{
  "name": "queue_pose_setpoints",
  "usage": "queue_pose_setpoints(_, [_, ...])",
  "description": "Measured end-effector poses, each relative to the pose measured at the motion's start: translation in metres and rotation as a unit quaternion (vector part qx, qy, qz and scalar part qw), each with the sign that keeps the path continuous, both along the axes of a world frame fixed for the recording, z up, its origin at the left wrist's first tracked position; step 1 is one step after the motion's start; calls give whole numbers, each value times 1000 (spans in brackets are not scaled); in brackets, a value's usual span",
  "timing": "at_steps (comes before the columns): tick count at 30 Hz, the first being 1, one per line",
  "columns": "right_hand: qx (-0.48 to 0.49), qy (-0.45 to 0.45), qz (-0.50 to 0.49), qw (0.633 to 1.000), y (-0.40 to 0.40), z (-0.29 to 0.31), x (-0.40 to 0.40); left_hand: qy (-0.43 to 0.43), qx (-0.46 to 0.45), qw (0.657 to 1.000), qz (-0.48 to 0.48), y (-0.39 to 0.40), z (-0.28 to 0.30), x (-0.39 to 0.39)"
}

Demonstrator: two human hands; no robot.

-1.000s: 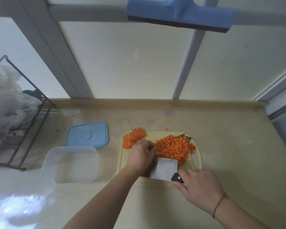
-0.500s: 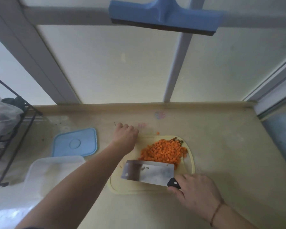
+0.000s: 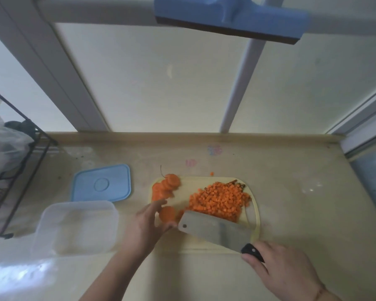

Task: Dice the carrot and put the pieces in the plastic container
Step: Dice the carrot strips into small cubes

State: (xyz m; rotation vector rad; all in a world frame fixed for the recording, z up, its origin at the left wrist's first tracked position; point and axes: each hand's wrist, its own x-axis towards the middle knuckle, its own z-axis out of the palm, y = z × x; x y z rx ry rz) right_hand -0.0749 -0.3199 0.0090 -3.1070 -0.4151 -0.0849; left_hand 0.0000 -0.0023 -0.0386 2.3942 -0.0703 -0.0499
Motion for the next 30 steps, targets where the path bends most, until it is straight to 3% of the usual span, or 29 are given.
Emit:
queue_pose_setpoints(5, [32,102,-91,990,-7,21,-15,-25,3,1000,-6,-6,-46,-32])
queue_pose_setpoints(7, [91,114,-133,980,-12,18,-25,-63,21,998,12,-7,-53,-38])
queue_pose_setpoints(11, [183,198,-204,941,2,22,-27,-123,63,990,-38,-10,-59,-48])
queue_pose_setpoints(14, [279,275,-209,896,31,27,-22,-120,56,991,20,-8,-64,-54])
queue_pose_setpoints(17, [400,364,-273,796,54,15,-18,-132,79,988,29,-6,-66,-61])
queue_pose_setpoints(19, [435,389,-278,763,63,3,-14,-134,94,986,22,-7,-66,-62])
queue_pose_setpoints(25, [434,438,-262,742,63,-7,-1,-129,129,982,43,-12,-61,-68])
queue_pose_setpoints(30, [389,475,-210,761,35,-7,4,-112,123,985,53,-30,-57,-67])
